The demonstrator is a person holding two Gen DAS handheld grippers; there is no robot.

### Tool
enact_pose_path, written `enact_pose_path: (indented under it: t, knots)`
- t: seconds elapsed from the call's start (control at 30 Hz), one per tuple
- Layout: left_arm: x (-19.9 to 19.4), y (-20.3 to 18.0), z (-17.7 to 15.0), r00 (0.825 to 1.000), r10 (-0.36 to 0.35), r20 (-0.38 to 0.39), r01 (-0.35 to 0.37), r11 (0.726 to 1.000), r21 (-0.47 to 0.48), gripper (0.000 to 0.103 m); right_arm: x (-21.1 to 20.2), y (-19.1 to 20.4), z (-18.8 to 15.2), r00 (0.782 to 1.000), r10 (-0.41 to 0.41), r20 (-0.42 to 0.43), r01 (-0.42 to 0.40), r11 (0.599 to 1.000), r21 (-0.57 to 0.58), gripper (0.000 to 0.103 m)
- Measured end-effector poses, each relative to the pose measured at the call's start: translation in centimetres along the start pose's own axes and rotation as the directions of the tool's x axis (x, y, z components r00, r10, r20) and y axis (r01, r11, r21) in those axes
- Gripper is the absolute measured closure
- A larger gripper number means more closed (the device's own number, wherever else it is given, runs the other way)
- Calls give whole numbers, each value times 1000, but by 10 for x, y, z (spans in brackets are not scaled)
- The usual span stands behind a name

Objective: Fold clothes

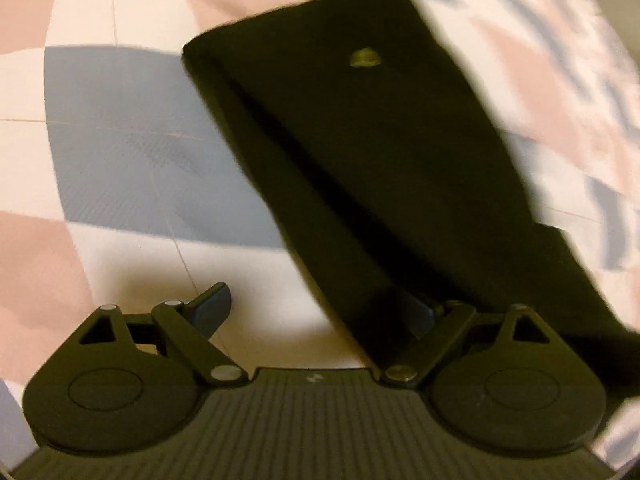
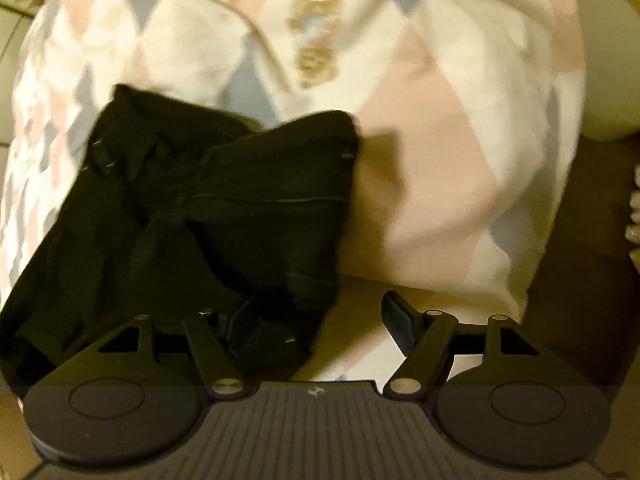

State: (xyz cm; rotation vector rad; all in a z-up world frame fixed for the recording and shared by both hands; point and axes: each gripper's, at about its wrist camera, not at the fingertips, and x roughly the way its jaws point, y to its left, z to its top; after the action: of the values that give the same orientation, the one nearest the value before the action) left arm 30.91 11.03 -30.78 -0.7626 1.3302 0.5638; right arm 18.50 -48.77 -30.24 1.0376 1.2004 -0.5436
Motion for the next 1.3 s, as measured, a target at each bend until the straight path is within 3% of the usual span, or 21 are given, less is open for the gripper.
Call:
enact_pose_path:
  t: [0.07, 0.1, 0.13, 0.17, 0.27, 0.33, 0.4, 0.53, 0.57, 0.6, 0.67, 0.73, 0.77, 0.8, 0.83, 0.9, 0.93, 1.03, 1.13, 1.27, 1.3]
  knots:
    - [-18, 2, -1, 999, -1, 47, 0, 1000, 23, 34, 3, -7, 0, 999, 38, 13, -38, 999, 37, 36]
    - [-34, 4, -4, 997, -14, 82, 11, 999, 43, 72, 4, -8, 1, 998, 66, 16, -67, 996, 51, 54]
    - [-50, 6, -6, 993, -28, 116, 21, 998, 63, 97, 4, -7, 2, 996, 87, 20, -88, 995, 53, 86]
    - [-66, 8, -9, 988, -42, 150, 30, 996, 84, 98, 4, -5, 3, 994, 108, 24, -109, 992, 56, 93]
    - [-113, 14, -17, 965, -89, 248, 53, 988, 146, 99, -13, 12, 6, 986, 150, 69, -149, 989, -8, 94]
    - [-145, 18, -22, 943, -122, 310, 65, 980, 189, 99, -35, 30, 10, 971, 219, 97, -213, 974, -72, 94]
    - [-177, 21, -28, 916, -157, 369, 73, 970, 232, 99, -62, 50, 12, 946, 303, 114, -284, 945, -159, 95]
    - [-240, 35, -41, 852, -226, 472, 83, 949, 304, 98, -119, 80, 12, 877, 468, 109, -412, 849, -330, 95]
    - [-254, 53, -51, 844, -229, 486, 92, 952, 291, 97, -126, 78, 11, 870, 482, 98, -422, 834, -356, 95]
    - [-264, 71, -63, 840, -221, 496, 88, 957, 277, 97, -126, 70, 8, 882, 464, 81, -407, 838, -364, 97]
    - [-258, 95, -94, 864, -148, 482, 25, 967, 253, 95, -122, 50, 3, 912, 408, 43, -365, 855, -368, 97]
    - [-219, 114, -122, 915, -14, 403, -81, 973, 218, 90, -86, 12, -1, 973, 230, -26, -228, 930, -289, 91]
    - [-194, 125, -132, 936, 49, 349, -124, 973, 197, 88, -63, -13, -1, 990, 120, -75, -134, 965, -224, 85]
    - [-166, 137, -141, 954, 112, 277, -163, 972, 168, 86, -42, -35, -1, 992, 22, -128, -43, 985, -168, 76]
    - [-138, 149, -150, 964, 173, 201, -203, 969, 142, 85, -30, -50, 0, 985, -35, -166, 13, 991, -135, 77]
    - [-110, 170, -163, 966, 231, 118, -238, 970, 51, 86, -23, -66, 3, 983, -73, -171, 51, 990, -132, 72]
    - [-102, 181, -168, 965, 245, 91, -245, 969, -4, 85, -22, -72, 6, 983, -76, -166, 55, 990, -129, 62]
    - [-95, 202, -176, 967, 248, 54, -239, 962, -133, 77, -33, -72, 23, 995, 31, -96, -42, 992, -117, 39]
    - [-106, 204, -173, 969, 236, 77, -220, 959, -176, 64, -30, -75, 34, 994, 102, -49, -106, 992, -73, 36]
    - [-112, 190, -170, 972, 213, 97, -197, 968, -152, 63, -12, -79, 35, 989, 146, -20, -147, 988, -55, 36]
    - [-111, 188, -171, 976, 197, 94, -182, 972, -151, 58, -10, -78, 35, 985, 172, -14, -173, 984, -41, 36]
